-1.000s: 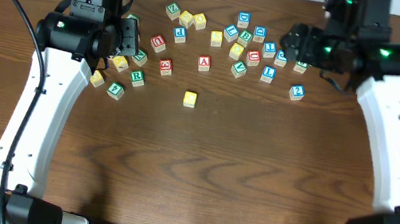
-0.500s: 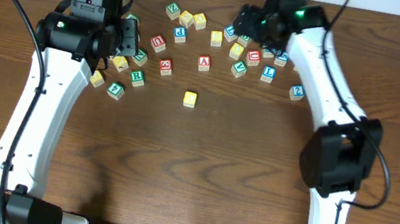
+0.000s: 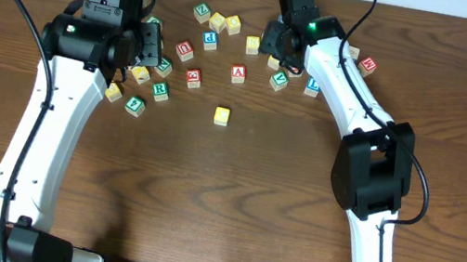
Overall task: Spell out CORL
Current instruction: 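Swing the right gripper over the yellow-faced O block, then lower the right gripper and close it on the O block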
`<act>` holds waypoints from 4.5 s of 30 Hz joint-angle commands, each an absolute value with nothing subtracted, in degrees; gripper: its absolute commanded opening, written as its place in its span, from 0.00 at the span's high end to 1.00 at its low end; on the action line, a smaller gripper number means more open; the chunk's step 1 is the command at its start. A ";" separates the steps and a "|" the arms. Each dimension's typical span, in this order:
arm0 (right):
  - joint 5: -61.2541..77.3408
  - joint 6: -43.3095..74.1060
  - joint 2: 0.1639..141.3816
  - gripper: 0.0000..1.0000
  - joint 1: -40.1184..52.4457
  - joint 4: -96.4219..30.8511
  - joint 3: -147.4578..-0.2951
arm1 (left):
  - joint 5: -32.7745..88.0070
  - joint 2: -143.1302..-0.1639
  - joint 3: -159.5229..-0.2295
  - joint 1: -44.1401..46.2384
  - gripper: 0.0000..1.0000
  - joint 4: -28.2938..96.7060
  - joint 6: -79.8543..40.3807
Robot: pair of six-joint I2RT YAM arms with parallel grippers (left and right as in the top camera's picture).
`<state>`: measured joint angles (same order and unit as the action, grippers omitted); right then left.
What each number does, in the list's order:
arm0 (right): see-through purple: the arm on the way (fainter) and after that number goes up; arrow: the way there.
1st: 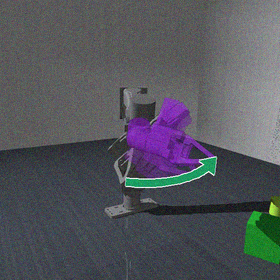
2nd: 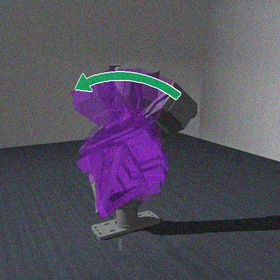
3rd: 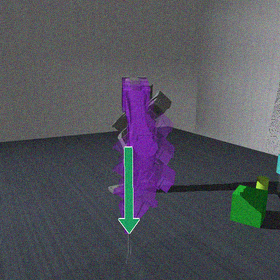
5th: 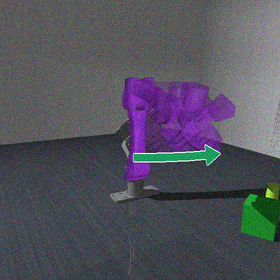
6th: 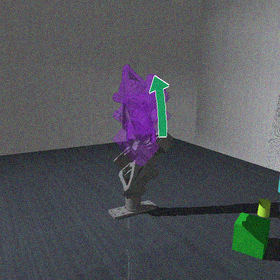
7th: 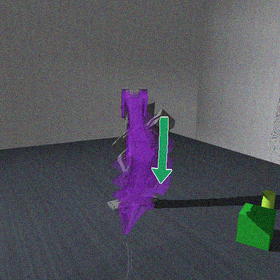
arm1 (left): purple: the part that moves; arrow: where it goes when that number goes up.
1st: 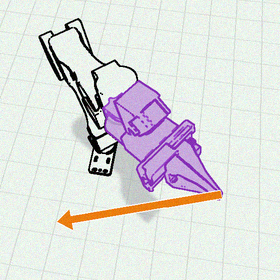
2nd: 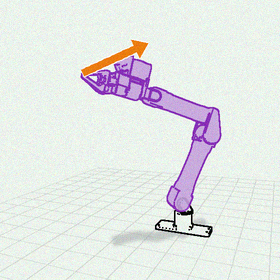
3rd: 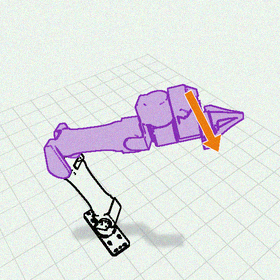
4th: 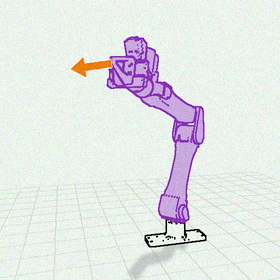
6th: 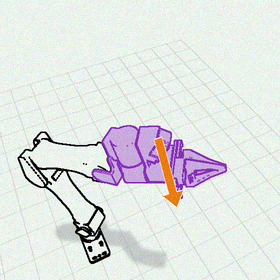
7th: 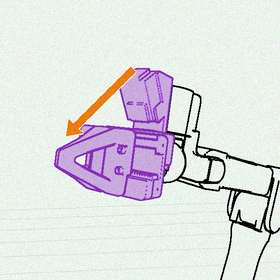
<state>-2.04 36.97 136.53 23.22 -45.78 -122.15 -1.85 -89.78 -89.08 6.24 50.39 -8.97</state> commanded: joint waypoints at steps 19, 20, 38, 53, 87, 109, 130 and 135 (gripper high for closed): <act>-5.48 38.76 142.87 0.47 23.86 -42.48 -123.22 | -1.96 -89.93 -89.41 6.02 0.42 50.52 -9.08; -5.45 38.76 142.98 0.47 23.86 -42.44 -123.22 | -1.98 -89.93 -89.41 6.02 0.42 50.52 -9.08; -6.09 32.69 143.57 0.57 24.01 -42.19 -123.22 | -1.98 -89.93 -89.41 6.02 0.42 50.52 -9.06; -6.11 32.69 143.70 0.55 24.01 -42.15 -122.87 | -1.98 -89.93 -89.41 6.02 0.42 50.52 -9.06; -5.63 27.55 145.86 0.68 24.01 -43.24 -122.87 | -2.00 -89.93 -89.38 6.02 0.42 50.48 -9.06; -5.63 24.05 145.60 0.61 23.83 -43.00 -123.00 | -2.00 -89.93 -89.38 6.02 0.41 50.02 -9.04; -5.43 27.86 144.66 0.60 23.46 -42.17 -123.02 | -1.98 -90.04 -89.36 6.02 0.42 49.60 -9.06; -5.41 27.86 144.31 0.60 23.46 -42.02 -123.07 | -2.00 -90.35 -89.36 6.02 0.42 49.65 -9.06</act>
